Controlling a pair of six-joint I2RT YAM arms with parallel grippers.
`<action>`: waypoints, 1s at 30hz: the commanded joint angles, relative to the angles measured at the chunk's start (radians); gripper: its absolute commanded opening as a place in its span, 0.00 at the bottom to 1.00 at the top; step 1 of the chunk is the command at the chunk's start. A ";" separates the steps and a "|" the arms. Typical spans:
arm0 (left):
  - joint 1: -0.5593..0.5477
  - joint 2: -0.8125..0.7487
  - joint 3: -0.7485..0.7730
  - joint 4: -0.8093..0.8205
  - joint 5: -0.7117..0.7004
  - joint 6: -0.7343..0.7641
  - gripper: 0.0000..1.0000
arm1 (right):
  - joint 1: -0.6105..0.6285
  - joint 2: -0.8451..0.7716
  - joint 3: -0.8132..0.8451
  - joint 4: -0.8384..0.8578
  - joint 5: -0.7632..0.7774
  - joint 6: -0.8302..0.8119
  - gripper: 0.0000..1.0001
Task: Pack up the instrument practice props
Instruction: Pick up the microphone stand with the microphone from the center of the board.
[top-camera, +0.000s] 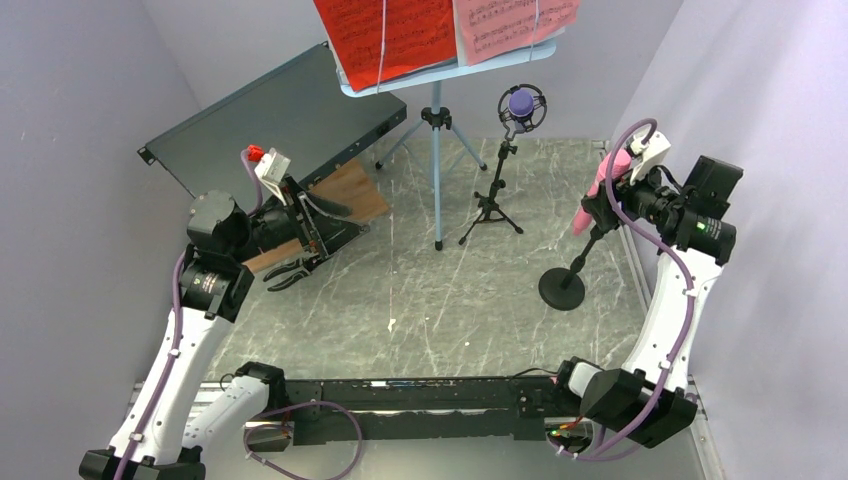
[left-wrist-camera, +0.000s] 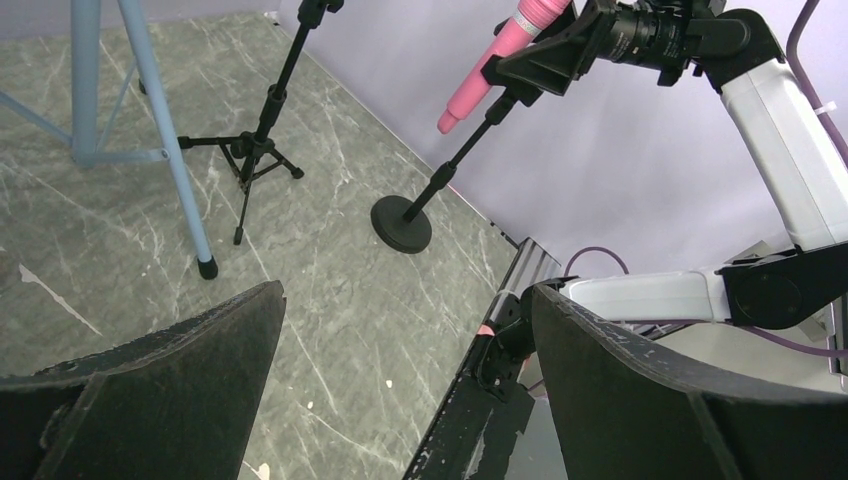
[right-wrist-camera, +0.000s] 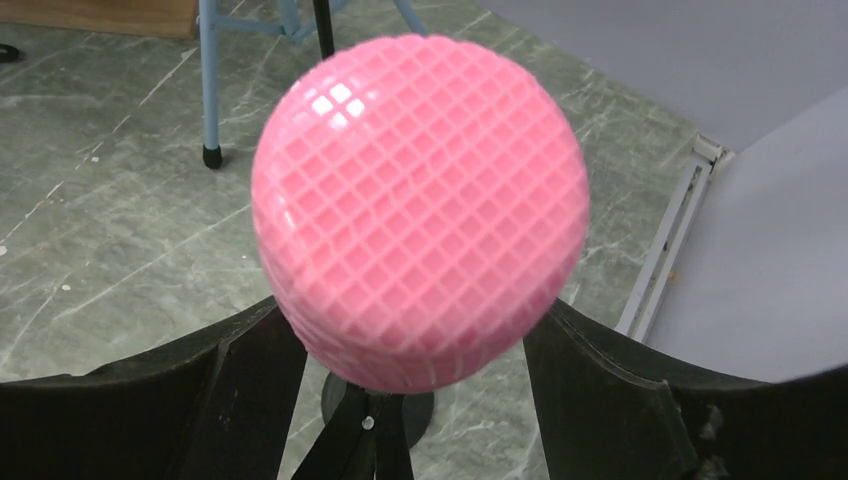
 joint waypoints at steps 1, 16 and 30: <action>0.003 0.001 0.007 0.020 0.024 0.022 0.99 | 0.014 0.005 -0.009 0.077 -0.032 -0.024 0.75; -0.020 0.005 -0.026 0.048 0.000 0.009 0.99 | 0.142 0.004 -0.014 -0.016 -0.044 -0.113 0.33; -0.472 0.200 0.058 0.067 -0.346 0.305 1.00 | 0.392 -0.011 0.089 -0.131 -0.207 -0.066 0.24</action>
